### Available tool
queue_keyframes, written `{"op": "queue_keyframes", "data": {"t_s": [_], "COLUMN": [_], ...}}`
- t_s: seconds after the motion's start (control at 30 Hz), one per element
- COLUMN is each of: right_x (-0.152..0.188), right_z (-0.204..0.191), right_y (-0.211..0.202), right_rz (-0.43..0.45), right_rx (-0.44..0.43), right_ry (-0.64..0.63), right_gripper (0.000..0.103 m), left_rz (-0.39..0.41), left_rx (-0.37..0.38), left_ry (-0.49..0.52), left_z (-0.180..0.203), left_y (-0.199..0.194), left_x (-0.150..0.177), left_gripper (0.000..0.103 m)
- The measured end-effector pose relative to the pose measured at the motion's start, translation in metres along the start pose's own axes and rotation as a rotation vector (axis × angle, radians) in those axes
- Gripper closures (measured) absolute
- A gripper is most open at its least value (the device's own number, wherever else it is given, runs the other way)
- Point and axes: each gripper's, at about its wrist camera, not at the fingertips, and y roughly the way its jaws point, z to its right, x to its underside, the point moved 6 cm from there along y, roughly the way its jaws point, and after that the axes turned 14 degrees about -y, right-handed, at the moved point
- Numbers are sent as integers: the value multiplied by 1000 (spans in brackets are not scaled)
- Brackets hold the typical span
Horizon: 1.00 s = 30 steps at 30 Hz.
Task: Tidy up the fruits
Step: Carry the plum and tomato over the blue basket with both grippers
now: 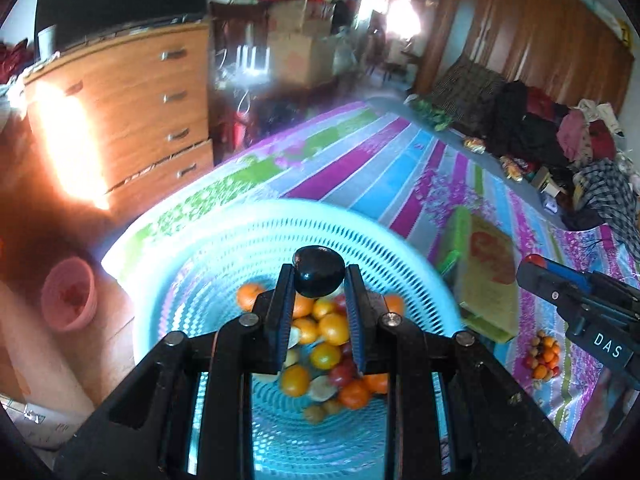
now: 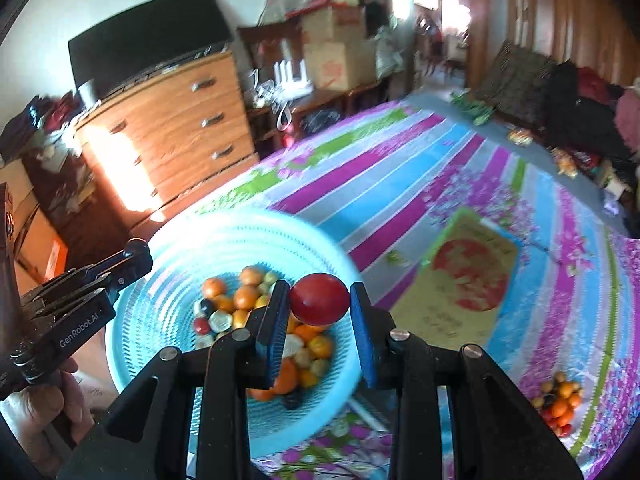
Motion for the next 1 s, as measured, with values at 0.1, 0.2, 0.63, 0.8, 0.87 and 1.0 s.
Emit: {"op": "queue_keyframes", "data": {"t_s": [0.1, 0.2, 0.63, 0.8, 0.87, 1.0], "right_x": [2, 5, 35, 43, 44, 46], "right_z": [-12, -23, -46, -51, -53, -54], "right_y": [20, 38, 95, 106, 108, 110], "right_rz": [-44, -82, -246, -274, -277, -279], "right_rx": [-24, -42, -96, -103, -108, -110], "right_ry": [-19, -33, -48, -53, -51, -49], "right_gripper": [69, 69, 69, 69, 69, 69], "left_rz": [-37, -75, -230, -264, -271, -275], "left_rx": [-23, -38, -65, -73, -78, -78], "left_ry": [-17, -28, -36, -33, -31, -31], "left_z": [-15, -26, -53, -60, -61, -63], "left_y": [9, 18, 47, 54, 56, 57], "left_x": [4, 10, 35, 42, 43, 43], "left_gripper": [78, 78, 78, 78, 78, 78]}}
